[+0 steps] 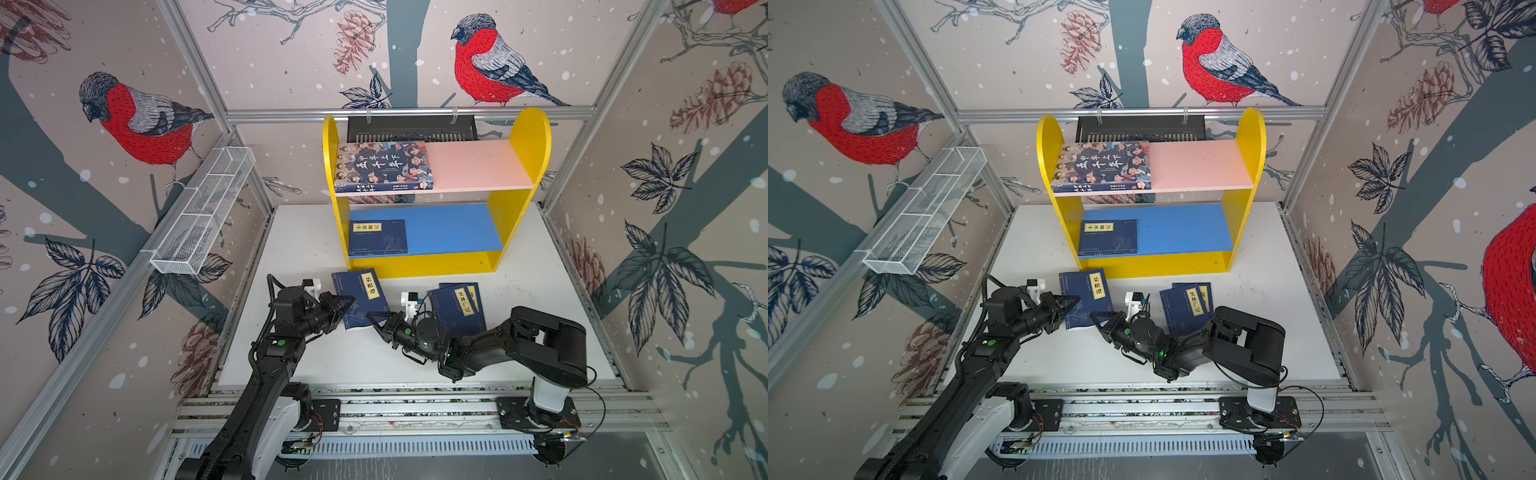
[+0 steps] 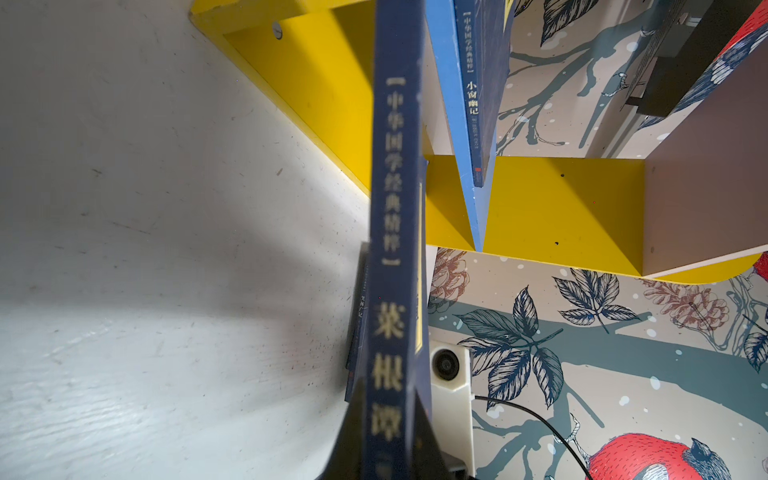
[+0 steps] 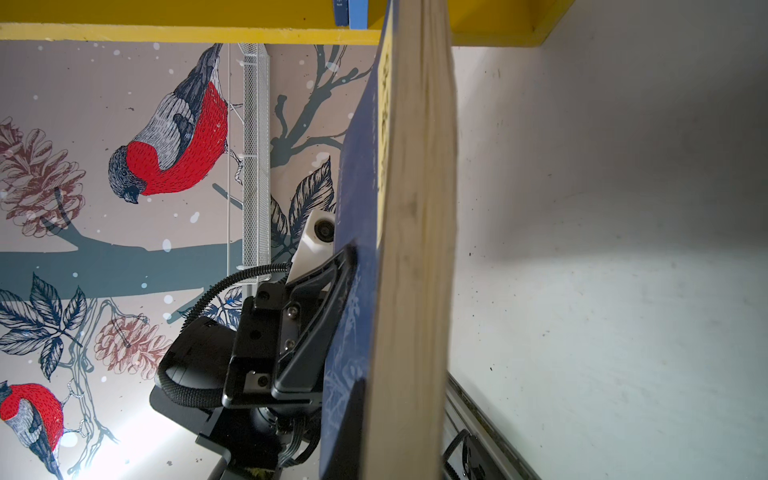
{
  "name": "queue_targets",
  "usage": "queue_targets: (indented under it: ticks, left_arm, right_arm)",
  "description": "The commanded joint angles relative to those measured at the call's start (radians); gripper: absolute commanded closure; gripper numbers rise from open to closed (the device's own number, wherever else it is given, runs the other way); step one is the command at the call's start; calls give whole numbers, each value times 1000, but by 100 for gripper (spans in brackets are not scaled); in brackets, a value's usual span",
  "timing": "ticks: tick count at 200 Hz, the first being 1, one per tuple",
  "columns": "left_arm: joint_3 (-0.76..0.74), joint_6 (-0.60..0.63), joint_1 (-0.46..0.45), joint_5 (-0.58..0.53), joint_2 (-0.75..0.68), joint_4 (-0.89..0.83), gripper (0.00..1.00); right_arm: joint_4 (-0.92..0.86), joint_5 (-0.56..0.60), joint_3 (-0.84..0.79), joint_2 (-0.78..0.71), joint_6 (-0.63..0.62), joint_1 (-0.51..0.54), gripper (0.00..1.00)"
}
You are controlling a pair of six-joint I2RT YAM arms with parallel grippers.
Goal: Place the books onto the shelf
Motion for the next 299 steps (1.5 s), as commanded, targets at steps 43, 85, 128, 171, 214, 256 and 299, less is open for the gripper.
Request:
queue_targets:
  ticks: [43, 85, 128, 171, 214, 256, 299]
  left_arm:
    - [0, 59, 20, 14, -22, 3, 34]
    - [-4, 79, 31, 28, -56, -9, 25]
    - [12, 97, 33, 44, -55, -6, 24]
    - [13, 117, 32, 44, -57, -14, 23]
    - [7, 122, 34, 54, -67, -5, 17]
    - [-6, 112, 34, 95, -59, 44, 14]
    - [17, 152, 34, 202, -24, 107, 11]
  right_arm:
    - [25, -117, 12, -24, -57, -30, 99]
    - [-22, -276, 39, -47, -75, -46, 99]
    - [-185, -280, 32, -137, -156, -55, 99]
    - [-281, -287, 22, -207, -208, -66, 99]
    - [-412, -296, 23, -282, -277, -75, 99]
    - [-554, -320, 13, -380, -351, -90, 99]
    - [-632, -410, -37, -478, -398, -159, 99]
